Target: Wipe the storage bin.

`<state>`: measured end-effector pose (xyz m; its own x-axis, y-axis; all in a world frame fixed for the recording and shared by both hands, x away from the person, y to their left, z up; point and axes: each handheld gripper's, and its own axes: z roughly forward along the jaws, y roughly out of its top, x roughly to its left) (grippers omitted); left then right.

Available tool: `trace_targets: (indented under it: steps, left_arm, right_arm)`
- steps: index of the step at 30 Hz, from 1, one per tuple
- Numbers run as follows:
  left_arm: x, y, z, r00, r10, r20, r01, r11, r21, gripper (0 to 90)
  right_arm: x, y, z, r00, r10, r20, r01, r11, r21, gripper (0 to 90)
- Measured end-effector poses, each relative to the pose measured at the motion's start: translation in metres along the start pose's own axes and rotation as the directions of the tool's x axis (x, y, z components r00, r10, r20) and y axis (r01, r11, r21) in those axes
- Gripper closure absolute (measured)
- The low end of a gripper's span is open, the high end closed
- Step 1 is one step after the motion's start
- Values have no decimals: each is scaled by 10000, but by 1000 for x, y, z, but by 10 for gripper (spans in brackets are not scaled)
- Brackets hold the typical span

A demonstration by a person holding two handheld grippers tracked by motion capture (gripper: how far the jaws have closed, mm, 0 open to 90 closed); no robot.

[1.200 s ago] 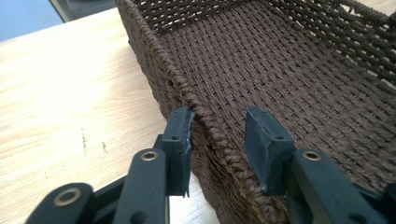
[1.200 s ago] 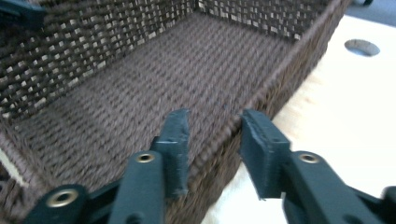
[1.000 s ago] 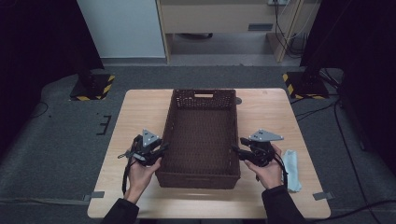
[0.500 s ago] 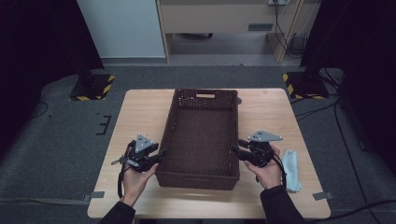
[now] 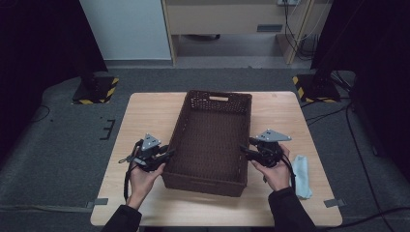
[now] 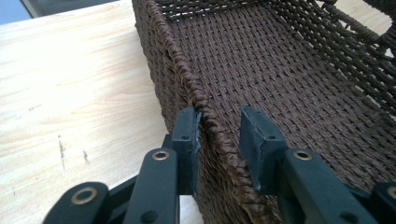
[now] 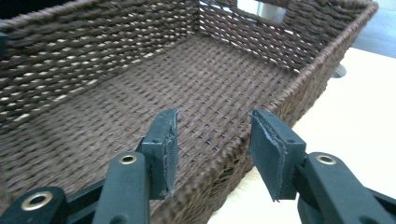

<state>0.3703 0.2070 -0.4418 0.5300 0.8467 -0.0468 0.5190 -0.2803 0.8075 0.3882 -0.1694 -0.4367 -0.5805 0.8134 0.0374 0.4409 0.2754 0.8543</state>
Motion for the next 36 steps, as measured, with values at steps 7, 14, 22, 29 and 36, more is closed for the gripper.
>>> trace_targets:
  steps: [7, 14, 22, 29, 36]
  left_arm:
    - [-7, -3, -12, 9985, 121, -541, -136, 9995, -282, 563]
    - [-12, -12, -23, 9991, 144, -408, -147, 9999, -64, 619]
    - [-5, -9, -18, 9980, 127, -625, -130, 9999, -38, 668]
    - [-6, -10, -22, 9976, 132, -680, -138, 9999, -87, 595]
    - [-3, -13, -21, 9975, 141, -686, -130, 9998, 167, 616]
  right_arm:
    - [-11, -8, 9, 9989, 461, -3, -461, 9989, 54, 535]
    - [-6, -10, 4, 9987, 502, 109, -503, 9986, 141, 538]
    - [1, -5, -6, 9996, 187, 233, -193, 9995, 252, 528]
    - [-8, -7, 5, 9978, 612, 253, -612, 9981, -12, 524]
    - [-4, -8, 1, 9964, 816, 210, -819, 9966, 131, 553]
